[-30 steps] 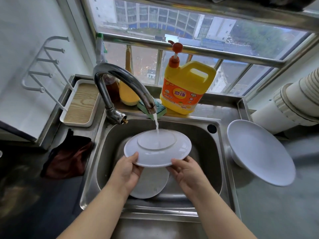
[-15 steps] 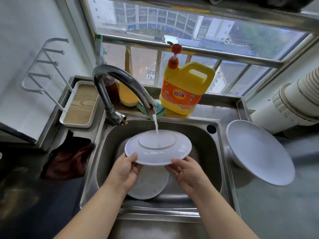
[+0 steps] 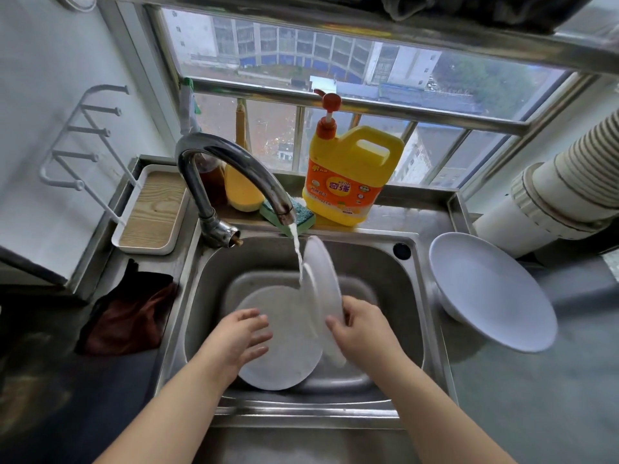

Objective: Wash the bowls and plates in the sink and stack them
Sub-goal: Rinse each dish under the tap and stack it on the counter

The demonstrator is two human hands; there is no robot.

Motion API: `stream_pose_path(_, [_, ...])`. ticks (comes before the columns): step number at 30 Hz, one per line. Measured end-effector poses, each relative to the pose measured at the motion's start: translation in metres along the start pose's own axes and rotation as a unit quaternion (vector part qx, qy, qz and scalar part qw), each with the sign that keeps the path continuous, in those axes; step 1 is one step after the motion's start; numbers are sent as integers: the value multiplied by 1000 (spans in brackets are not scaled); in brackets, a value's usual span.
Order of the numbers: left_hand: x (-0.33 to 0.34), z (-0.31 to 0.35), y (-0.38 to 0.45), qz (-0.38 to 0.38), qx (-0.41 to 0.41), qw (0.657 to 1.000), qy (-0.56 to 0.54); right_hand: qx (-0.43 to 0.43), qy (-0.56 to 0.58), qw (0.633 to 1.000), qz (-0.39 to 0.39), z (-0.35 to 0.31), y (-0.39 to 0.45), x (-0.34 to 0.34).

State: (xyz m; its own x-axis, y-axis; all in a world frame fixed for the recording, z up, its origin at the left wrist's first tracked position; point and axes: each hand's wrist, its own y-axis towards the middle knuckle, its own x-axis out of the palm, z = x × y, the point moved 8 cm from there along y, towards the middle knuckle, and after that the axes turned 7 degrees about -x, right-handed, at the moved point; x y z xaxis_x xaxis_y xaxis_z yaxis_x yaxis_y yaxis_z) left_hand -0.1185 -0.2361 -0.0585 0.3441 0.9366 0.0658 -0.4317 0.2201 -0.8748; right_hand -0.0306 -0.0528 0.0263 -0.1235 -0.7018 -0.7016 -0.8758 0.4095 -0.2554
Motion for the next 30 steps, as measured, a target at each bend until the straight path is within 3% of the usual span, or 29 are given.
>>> stream_pose_path(2, [3, 10, -5, -10, 14, 1000, -7, -53, -164, 985, -15, -5, -5, 7])
stream_pose_path(4, [5, 19, -8, -15, 17, 1000, -8, -126, -316, 940, -8, -9, -14, 14])
stream_pose_path(7, [5, 22, -7, -10, 15, 999, 34, -163, -373, 913, -24, 2, -24, 24])
stream_pose_path(13, [2, 10, -5, 16, 22, 996, 79, -223, -253, 941, -2, 10, -38, 10])
stream_pose_path(17, [-3, -1, -2, 42, 20, 996, 79, -119, -37, 992, -23, 33, -39, -1])
stream_pose_path(19, [-8, -3, -2, 58, 23, 994, 86, -78, 24, 996, 28, 42, -39, -7])
stream_pose_path(22, [-13, 0, -6, 70, 37, 992, 100, 90, 61, 985, 131, 69, -40, -21])
stream_pose_path(25, [-13, 5, -14, 68, 52, 990, 114, 236, 202, 949, 47, 79, -42, 0])
stream_pose_path(27, [-10, 10, -19, 57, 68, 989, 118, 244, 235, 940, 26, 76, -43, 7])
stream_pose_path(30, [-3, 14, -24, 30, 84, 986, 139, 210, 195, 956, 66, 67, -47, -12])
